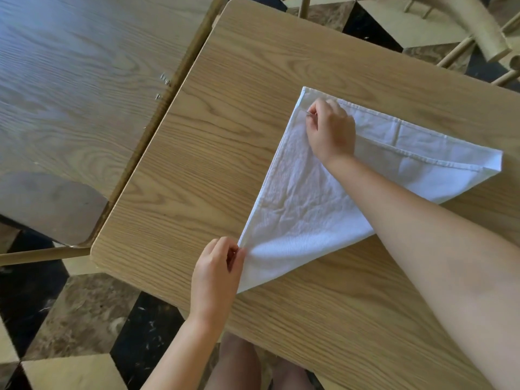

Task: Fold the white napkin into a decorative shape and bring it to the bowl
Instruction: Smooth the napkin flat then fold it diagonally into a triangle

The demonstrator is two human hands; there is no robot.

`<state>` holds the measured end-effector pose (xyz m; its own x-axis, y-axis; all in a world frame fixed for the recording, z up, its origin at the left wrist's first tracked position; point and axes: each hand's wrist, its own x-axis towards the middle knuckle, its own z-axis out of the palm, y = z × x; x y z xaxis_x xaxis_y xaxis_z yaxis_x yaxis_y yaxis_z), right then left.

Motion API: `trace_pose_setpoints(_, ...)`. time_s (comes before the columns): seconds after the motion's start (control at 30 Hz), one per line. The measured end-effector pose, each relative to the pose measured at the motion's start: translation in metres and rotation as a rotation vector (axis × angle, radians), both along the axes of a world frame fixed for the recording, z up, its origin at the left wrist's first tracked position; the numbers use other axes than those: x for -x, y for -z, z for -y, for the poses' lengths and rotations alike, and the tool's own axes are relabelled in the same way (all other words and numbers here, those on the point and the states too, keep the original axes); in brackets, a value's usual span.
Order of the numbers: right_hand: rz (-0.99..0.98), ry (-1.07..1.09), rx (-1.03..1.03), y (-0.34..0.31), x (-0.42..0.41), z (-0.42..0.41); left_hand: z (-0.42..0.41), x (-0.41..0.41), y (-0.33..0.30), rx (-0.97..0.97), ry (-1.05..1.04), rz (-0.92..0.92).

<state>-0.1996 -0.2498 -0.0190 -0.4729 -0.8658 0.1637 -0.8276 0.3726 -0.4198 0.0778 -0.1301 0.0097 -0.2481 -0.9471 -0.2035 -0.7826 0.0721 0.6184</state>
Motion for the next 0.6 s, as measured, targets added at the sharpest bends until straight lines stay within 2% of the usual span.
trace_pose_setpoints(0.07,-0.071,-0.012,-0.014,0.001,-0.001,-0.001,-0.003,0.004,0.001,0.034,-0.021,0.066)
trace_pose_setpoints(0.17,-0.097,-0.039,0.009,-0.009,-0.009,-0.015,-0.006,0.005,0.005,0.208,-0.016,0.158)
trace_pose_setpoints(0.23,-0.115,-0.093,0.076,-0.02,-0.019,-0.042,-0.005,0.009,0.007,0.347,0.092,0.207)
trace_pose_setpoints(0.3,-0.124,-0.197,0.065,-0.026,-0.038,-0.084,-0.003,0.024,0.006,0.421,0.282,0.258)
trace_pose_setpoints(0.43,-0.141,-0.367,-0.18,-0.007,-0.074,-0.162,-0.006,0.05,0.017,0.368,0.514,0.3)
trace_pose_setpoints(0.6,-0.154,-0.431,-0.374,0.012,-0.058,-0.181,-0.008,0.048,0.034,0.285,0.52,0.35)
